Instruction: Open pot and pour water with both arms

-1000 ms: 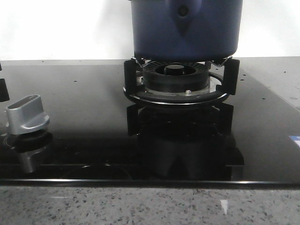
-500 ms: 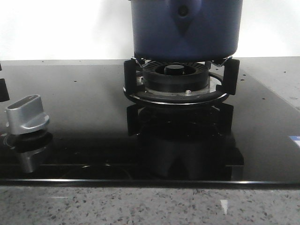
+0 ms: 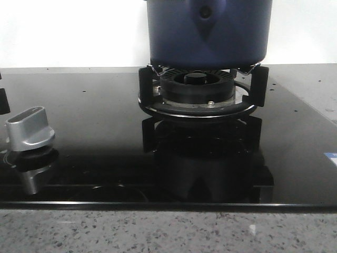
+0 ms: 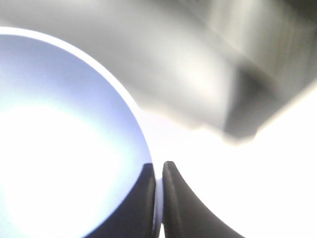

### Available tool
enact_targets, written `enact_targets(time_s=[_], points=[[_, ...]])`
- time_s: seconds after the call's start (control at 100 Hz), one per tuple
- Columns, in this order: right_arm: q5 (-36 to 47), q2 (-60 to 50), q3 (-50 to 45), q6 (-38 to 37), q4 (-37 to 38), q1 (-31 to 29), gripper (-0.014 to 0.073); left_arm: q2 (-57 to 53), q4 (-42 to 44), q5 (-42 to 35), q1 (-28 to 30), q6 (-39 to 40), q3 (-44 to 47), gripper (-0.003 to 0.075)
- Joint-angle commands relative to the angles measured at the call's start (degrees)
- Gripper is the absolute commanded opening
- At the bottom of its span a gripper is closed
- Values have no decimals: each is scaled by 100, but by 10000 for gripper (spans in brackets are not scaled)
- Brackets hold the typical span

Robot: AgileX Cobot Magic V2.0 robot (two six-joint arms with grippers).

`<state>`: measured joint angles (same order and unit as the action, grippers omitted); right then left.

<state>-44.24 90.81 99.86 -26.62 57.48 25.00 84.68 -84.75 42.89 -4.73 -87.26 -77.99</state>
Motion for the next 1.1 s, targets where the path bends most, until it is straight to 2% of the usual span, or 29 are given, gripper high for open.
enact_targets(time_s=[0.0, 0.21, 0.39, 0.48, 0.67, 0.81, 1.09], points=[[-463, -291, 208, -54, -621, -29, -48, -233, -508, 31, -20, 61, -174, 314], [-1233, -411, 208, -54, -1785, -257, -49, -233, -652, 241, -72, 61, -174, 314], [-1315, -739, 208, 274, -3399, -1299, -61, -233, -677, 269, -354, 61, -174, 314], [-1474, -930, 208, 465, -3887, -1913, -74, -233, -677, 239, -506, 61, -174, 314], [-2201, -1009, 87, 860, -4307, -2882, -74, -233, -701, -49, -918, 25, -174, 314], [-1884, -1203, -611, 860, -4730, -3287, -74, -192, -799, -174, -1271, -115, -174, 314], [-1329, -1666, -2328, 849, -4769, -3679, -74, -109, -839, -215, -1738, -115, -174, 314]])
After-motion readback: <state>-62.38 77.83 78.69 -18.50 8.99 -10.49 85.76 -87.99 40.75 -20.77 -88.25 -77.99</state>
